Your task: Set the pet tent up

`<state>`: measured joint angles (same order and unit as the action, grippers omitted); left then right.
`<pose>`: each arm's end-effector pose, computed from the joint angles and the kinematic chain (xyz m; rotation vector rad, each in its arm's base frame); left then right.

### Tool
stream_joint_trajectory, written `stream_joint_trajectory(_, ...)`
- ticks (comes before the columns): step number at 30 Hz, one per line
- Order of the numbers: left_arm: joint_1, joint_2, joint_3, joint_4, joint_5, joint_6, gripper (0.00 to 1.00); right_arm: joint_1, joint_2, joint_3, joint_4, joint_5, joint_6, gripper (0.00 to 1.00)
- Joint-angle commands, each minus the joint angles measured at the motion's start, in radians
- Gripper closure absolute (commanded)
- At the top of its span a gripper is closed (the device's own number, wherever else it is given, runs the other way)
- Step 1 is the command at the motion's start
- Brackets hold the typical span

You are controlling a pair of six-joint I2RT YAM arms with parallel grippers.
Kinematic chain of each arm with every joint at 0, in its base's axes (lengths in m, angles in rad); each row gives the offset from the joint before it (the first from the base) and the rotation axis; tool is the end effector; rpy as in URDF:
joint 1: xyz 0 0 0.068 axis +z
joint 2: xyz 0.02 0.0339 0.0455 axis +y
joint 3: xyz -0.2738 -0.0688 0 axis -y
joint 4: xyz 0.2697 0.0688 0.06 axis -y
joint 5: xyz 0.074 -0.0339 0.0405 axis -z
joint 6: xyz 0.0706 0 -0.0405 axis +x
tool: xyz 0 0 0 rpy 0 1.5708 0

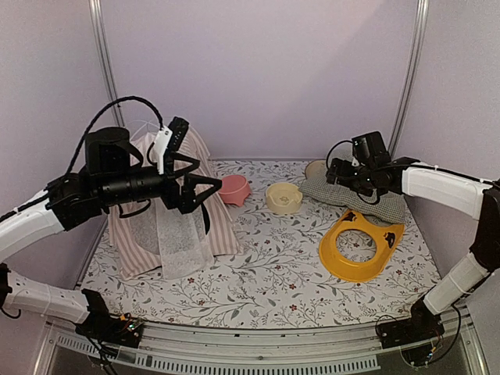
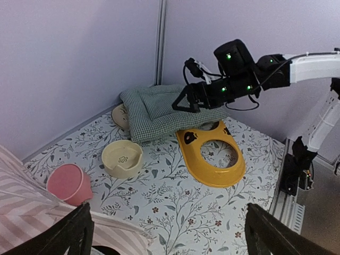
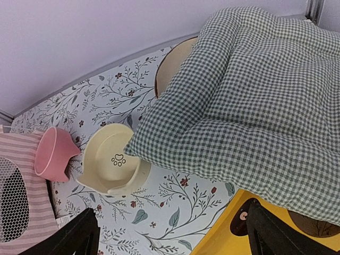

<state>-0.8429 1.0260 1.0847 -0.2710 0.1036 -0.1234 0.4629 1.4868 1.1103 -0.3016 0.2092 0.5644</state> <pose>0.1840 -0.2175 0.3930 0.7236 1.7038 -0.7787 0.3477 0.1572 0.2532 0.2269 2.2398 0.3231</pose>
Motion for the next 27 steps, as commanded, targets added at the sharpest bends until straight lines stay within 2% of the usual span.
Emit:
stream_joint_trajectory(1, -0.067, 0.076, -0.069, 0.104, 0.044, -0.085, 0.01, -0.019, 0.099, 0.091, -0.064, -0.012, -0.017, 0.02)
stream_joint_trajectory(6, -0.07, 0.127, -0.145, 0.141, 0.041, -0.184, 0.01, -0.039, 0.216, 0.204, -0.08, -0.023, -0.028, 0.03)
stream_joint_trajectory(15, -0.066, 0.082, -0.426, 0.27, -0.055, -0.378, 0.01, -0.066, 0.373, 0.316, -0.1, -0.031, -0.102, 0.03)
stream_joint_trajectory(19, -0.052, 0.101, -0.473, 0.283, -0.118, -0.424, 0.01, -0.092, 0.435, 0.379, -0.124, -0.015, -0.139, 0.03)
stream_joint_trajectory(27, 0.139, 0.185, -0.465, 0.317, -0.065, -0.378, 0.01, -0.095, 0.525, 0.421, -0.111, -0.022, -0.184, 0.04)
